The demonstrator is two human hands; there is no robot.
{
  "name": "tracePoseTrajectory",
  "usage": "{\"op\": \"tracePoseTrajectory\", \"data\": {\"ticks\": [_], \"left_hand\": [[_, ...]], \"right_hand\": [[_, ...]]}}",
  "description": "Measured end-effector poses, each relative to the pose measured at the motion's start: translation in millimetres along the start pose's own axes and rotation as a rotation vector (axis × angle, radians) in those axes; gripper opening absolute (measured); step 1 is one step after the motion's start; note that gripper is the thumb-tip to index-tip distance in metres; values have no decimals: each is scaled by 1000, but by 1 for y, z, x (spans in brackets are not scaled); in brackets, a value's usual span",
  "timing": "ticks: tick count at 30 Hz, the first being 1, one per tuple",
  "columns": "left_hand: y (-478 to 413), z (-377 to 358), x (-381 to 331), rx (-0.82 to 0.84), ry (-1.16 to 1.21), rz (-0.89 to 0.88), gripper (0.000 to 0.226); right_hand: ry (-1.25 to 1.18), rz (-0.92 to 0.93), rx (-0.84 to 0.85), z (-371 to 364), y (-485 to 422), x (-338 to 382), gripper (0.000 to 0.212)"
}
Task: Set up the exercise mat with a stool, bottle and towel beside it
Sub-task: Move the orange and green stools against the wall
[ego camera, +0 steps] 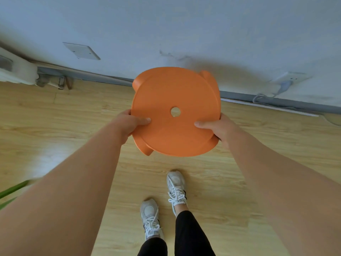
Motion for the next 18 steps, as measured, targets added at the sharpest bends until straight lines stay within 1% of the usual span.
{"op": "tracePoseTrajectory", "data": {"ticks": [3,6,8,10,12,16,18], "left_hand": [[-6,8,-8,-39,30,-35,58],[-4,17,-12,-115,-5,-97,64],[0,19,-13,-184,-40,-146,64],[6,21,-15,-253,-95,-199,63],[10,23,-15,-299,-158,-213,60],[27,35,-8,-337,-171,-178,65],[39,49,-2,-363,-175,-177,65]], "right_hand": [[-11,-16,19,-9,-4,7,93],[2,-35,28,-17,0,5,94],[-2,-22,-5,-16,2,5,100],[32,34,-64,-12,3,12,108],[151,147,-161,-4,8,27,112],[536,510,-392,-2,43,80,103],[721,650,-425,-21,65,100,100]]}}
Point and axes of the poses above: each hand's wrist, its own y-axis away from the middle knuckle, its own z-axis out of the back of the hand, x = y × z, the point moved 10 cm from there along -y, towards the middle knuckle, and after that the axes turned 11 degrees about -x, right-handed, at the moved point
